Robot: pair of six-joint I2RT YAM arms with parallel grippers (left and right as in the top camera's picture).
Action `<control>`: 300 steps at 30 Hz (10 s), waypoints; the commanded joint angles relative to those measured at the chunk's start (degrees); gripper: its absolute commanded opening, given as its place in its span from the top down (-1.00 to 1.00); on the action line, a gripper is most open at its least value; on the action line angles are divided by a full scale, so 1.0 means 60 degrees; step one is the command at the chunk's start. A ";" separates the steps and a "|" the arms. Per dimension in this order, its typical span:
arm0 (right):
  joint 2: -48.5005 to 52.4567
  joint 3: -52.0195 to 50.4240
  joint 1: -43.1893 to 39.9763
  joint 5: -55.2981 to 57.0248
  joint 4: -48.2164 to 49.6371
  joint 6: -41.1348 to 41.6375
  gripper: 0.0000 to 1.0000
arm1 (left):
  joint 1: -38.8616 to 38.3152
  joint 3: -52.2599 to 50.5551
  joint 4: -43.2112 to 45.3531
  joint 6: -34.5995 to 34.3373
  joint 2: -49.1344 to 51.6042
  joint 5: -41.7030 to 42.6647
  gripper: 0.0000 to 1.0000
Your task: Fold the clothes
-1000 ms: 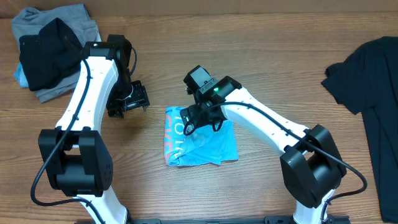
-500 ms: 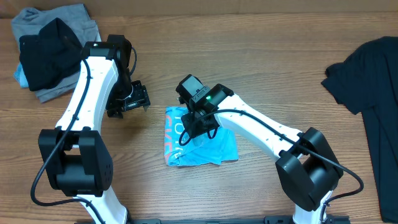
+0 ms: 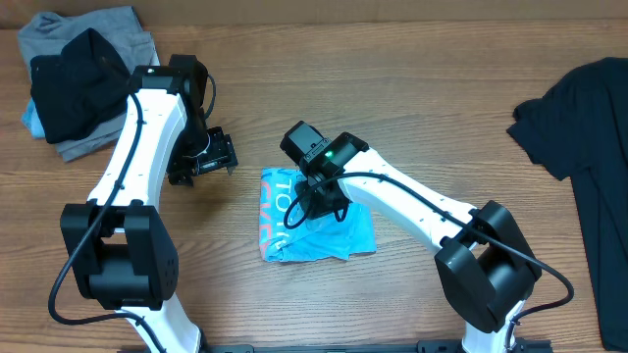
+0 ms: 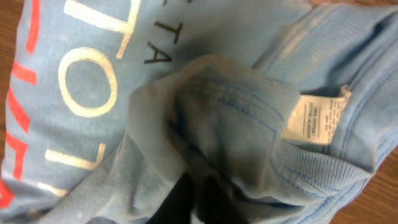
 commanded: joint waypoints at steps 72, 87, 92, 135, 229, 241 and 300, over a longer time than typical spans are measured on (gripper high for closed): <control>-0.1563 0.0984 -0.0033 -0.0816 -0.2503 0.2470 -0.68 | -0.0084 -0.0025 0.0204 -0.0058 -0.0226 0.0076 -0.63; -0.1541 -0.3067 -0.1016 -0.0758 0.0153 0.2521 0.81 | -0.0084 -0.0025 0.0171 -0.0051 -0.0226 0.0076 -0.64; -0.1541 -0.4127 -0.1821 -0.0554 0.0266 0.2506 0.86 | -0.0084 -0.0025 0.0171 -0.0022 -0.0226 0.0076 -0.64; -0.1749 -0.2776 -0.2714 -0.2164 0.0033 0.2044 0.92 | -0.2415 -0.0182 0.0186 0.2477 -0.0226 0.4401 0.92; -0.3672 -0.1279 -0.3723 -0.0583 -0.1435 0.2007 -1.00 | -0.2193 -0.4976 0.5260 0.1679 0.0918 0.4266 -0.47; -0.3672 -0.1279 -0.3723 -0.0568 -0.1581 0.2004 -1.00 | -0.1781 -0.4269 0.5690 0.1687 0.1005 0.3042 0.92; -0.3672 -0.1286 -0.3723 -0.0255 -0.3504 0.2299 -1.00 | 0.5198 0.3854 0.6433 0.2954 0.1297 -0.0670 0.77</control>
